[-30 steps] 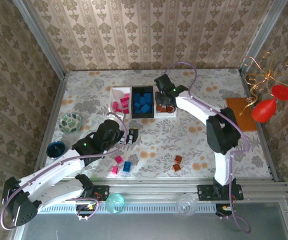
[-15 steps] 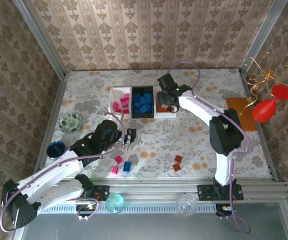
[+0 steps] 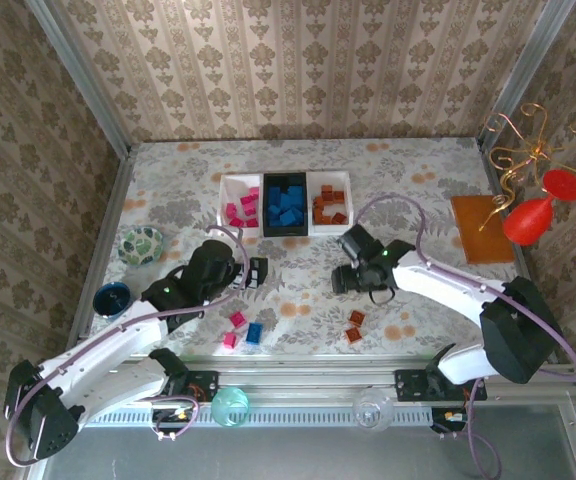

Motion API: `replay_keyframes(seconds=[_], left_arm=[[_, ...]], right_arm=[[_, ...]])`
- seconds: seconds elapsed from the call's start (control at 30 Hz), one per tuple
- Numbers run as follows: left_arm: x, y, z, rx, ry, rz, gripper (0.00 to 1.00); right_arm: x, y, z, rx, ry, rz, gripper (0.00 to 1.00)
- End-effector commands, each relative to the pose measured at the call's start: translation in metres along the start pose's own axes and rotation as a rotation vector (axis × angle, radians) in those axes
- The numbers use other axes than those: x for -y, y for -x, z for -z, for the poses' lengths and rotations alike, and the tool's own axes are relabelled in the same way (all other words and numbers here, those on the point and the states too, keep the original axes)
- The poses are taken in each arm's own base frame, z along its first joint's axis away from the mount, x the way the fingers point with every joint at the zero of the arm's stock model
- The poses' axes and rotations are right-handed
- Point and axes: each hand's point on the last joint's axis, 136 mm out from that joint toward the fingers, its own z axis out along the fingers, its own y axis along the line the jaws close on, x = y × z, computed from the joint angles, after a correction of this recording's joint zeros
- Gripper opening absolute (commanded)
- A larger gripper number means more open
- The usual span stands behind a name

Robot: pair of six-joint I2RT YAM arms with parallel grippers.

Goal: Sort the legos into containers by color
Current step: Place the lego in the container, then pick up the lego from the bottom-center of the table, then place the lego in the container.

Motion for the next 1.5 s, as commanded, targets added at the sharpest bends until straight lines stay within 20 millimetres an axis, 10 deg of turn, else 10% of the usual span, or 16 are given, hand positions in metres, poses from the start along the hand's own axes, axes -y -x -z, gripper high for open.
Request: replay_keyframes(seconds=[0.0, 0.3, 0.63, 0.97, 1.2, 1.47], left_arm=[[0.001, 0.001, -0.002, 0.005, -0.020, 0.041, 1.00], [0.002, -0.005, -0.006, -0.017, -0.025, 0.045, 1.00], [0.005, -0.007, -0.008, -0.036, -0.037, 0.043, 1.00], [0.004, -0.005, -0.005, -0.036, -0.028, 0.043, 1.00], [0.004, -0.005, -0.002, -0.040, -0.032, 0.050, 1.00], [0.006, -0.006, -0.001, -0.048, -0.043, 0.042, 1.00]], right_arm=[[0.002, -0.037, -0.002, -0.102, 0.002, -0.046, 0.71], [0.007, -0.069, -0.023, -0.178, -0.029, -0.062, 0.64], [-0.002, -0.045, -0.016, -0.099, -0.011, -0.022, 0.32], [-0.026, 0.105, 0.045, 0.223, 0.068, 0.011, 0.27], [-0.021, 0.218, 0.021, 0.364, 0.029, -0.083, 0.27], [-0.005, 0.281, -0.006, 0.383, -0.075, -0.130, 0.34]])
